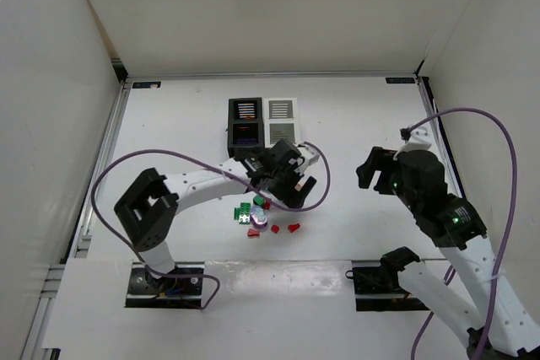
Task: Sort the legos into containers by color
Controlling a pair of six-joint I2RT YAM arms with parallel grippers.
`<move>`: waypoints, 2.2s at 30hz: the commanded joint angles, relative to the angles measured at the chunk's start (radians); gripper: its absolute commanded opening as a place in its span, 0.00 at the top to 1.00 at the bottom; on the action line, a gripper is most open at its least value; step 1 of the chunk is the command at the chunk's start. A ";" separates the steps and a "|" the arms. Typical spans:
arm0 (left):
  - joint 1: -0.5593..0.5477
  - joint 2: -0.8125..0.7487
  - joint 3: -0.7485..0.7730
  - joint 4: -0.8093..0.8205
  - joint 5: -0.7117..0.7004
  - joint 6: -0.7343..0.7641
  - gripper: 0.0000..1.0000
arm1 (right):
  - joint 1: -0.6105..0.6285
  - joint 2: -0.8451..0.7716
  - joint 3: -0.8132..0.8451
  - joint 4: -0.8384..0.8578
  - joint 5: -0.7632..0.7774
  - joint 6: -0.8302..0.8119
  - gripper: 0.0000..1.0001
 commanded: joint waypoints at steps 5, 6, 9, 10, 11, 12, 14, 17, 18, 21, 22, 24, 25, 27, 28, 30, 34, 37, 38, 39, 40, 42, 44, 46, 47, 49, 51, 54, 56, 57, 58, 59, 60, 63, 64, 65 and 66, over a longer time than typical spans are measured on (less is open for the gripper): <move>0.029 0.103 0.115 0.052 0.045 0.010 0.00 | -0.153 -0.012 -0.029 -0.023 -0.181 -0.051 0.17; 0.024 0.107 0.129 0.041 -0.040 0.004 0.00 | -0.170 -0.015 -0.034 -0.018 -0.190 -0.062 0.17; 0.010 0.161 0.195 -0.024 -0.148 -0.046 0.00 | -0.193 -0.018 -0.043 -0.015 -0.214 -0.064 0.17; 0.012 0.173 0.218 -0.029 -0.165 -0.061 0.00 | -0.199 -0.021 -0.043 -0.015 -0.214 -0.061 0.17; 0.012 0.194 0.226 -0.032 -0.169 -0.063 0.00 | -0.198 -0.021 -0.046 -0.012 -0.214 -0.062 0.17; 0.010 0.198 0.242 -0.028 -0.161 -0.066 0.00 | -0.198 -0.023 -0.047 -0.011 -0.211 -0.064 0.17; 0.009 0.222 0.252 -0.032 -0.155 -0.065 0.00 | -0.198 -0.024 -0.047 -0.006 -0.205 -0.070 0.17; 0.012 0.233 0.253 -0.040 -0.168 -0.083 0.00 | -0.193 -0.024 -0.052 -0.006 -0.196 -0.067 0.17; 0.012 0.236 0.252 -0.043 -0.179 -0.089 0.00 | -0.192 -0.027 -0.050 -0.006 -0.198 -0.067 0.17; 0.009 0.236 0.230 -0.046 -0.198 -0.115 0.00 | -0.192 -0.024 -0.054 -0.006 -0.196 -0.065 0.17; 0.009 0.236 0.227 -0.045 -0.199 -0.118 0.00 | -0.192 -0.026 -0.052 -0.003 -0.195 -0.067 0.17; 0.007 0.238 0.206 -0.032 -0.198 -0.137 0.00 | -0.192 -0.027 -0.054 -0.005 -0.193 -0.065 0.17; 0.005 0.239 0.201 -0.025 -0.198 -0.143 0.02 | -0.190 -0.027 -0.052 0.000 -0.193 -0.067 0.17; 0.009 0.250 0.198 -0.022 -0.193 -0.157 0.04 | -0.198 -0.027 -0.054 -0.003 -0.193 -0.067 0.17; 0.007 0.253 0.201 -0.022 -0.190 -0.161 0.08 | -0.198 -0.029 -0.052 0.000 -0.191 -0.064 0.17; 0.001 0.258 0.203 -0.022 -0.190 -0.167 0.08 | -0.201 -0.029 -0.054 0.000 -0.191 -0.064 0.17; -0.017 0.262 0.197 -0.020 -0.201 -0.172 0.12 | -0.204 -0.029 -0.057 0.005 -0.195 -0.064 0.17; -0.025 0.277 0.203 -0.026 -0.204 -0.186 0.14 | -0.207 -0.029 -0.054 0.000 -0.195 -0.064 0.17; -0.027 0.281 0.204 -0.023 -0.205 -0.190 0.17 | -0.206 -0.030 -0.052 -0.001 -0.195 -0.061 0.17; -0.028 0.282 0.206 -0.026 -0.210 -0.192 0.18 | -0.207 -0.030 -0.052 -0.003 -0.193 -0.060 0.17; -0.027 0.290 0.210 -0.028 -0.211 -0.201 0.22 | -0.207 -0.030 -0.052 -0.002 -0.199 -0.059 0.17; -0.028 0.294 0.212 -0.028 -0.208 -0.200 0.25 | -0.206 -0.031 -0.052 -0.002 -0.196 -0.062 0.17; -0.027 0.297 0.218 -0.031 -0.219 -0.207 0.28 | -0.201 -0.027 -0.054 -0.003 -0.198 -0.061 0.17; -0.028 0.296 0.223 -0.035 -0.227 -0.217 0.33 | -0.201 -0.030 -0.052 -0.002 -0.196 -0.059 0.17; -0.028 0.294 0.224 -0.037 -0.227 -0.218 0.35 | -0.204 -0.030 -0.052 -0.002 -0.196 -0.060 0.17; -0.028 0.296 0.226 -0.040 -0.224 -0.226 0.40 | -0.204 -0.034 -0.052 0.000 -0.201 -0.060 0.17; -0.028 0.290 0.229 -0.046 -0.225 -0.240 0.48 | -0.207 -0.030 -0.052 0.002 -0.204 -0.059 0.17; -0.028 0.273 0.232 -0.060 -0.230 -0.253 0.51 | -0.206 -0.034 -0.052 0.000 -0.210 -0.062 0.17; -0.030 0.248 0.227 -0.061 -0.228 -0.256 0.54 | -0.200 -0.031 -0.052 0.002 -0.219 -0.064 0.17; -0.030 0.230 0.227 -0.063 -0.234 -0.261 0.55 | -0.195 -0.029 -0.052 0.003 -0.221 -0.064 0.17; -0.028 0.207 0.226 -0.064 -0.236 -0.257 0.57 | -0.193 -0.029 -0.054 0.002 -0.222 -0.062 0.17; -0.030 0.193 0.224 -0.068 -0.233 -0.253 0.57 | -0.190 -0.030 -0.052 0.002 -0.231 -0.061 0.17; -0.030 0.181 0.223 -0.065 -0.233 -0.247 0.57 | -0.187 -0.030 -0.052 0.005 -0.234 -0.060 0.17; -0.031 0.063 0.181 0.000 -0.184 -0.185 0.57 | -0.195 -0.029 -0.037 0.006 -0.289 -0.038 0.17; -0.030 0.010 0.133 0.045 -0.120 -0.116 0.57 | -0.196 -0.027 -0.026 0.008 -0.347 -0.025 0.17; -0.033 -0.015 0.132 0.046 -0.119 -0.115 0.57 | -0.207 -0.027 -0.026 0.011 -0.348 -0.025 0.17; -0.031 -0.075 0.064 0.125 -0.054 -0.058 0.55 | -0.219 -0.026 -0.017 0.018 -0.438 -0.018 0.17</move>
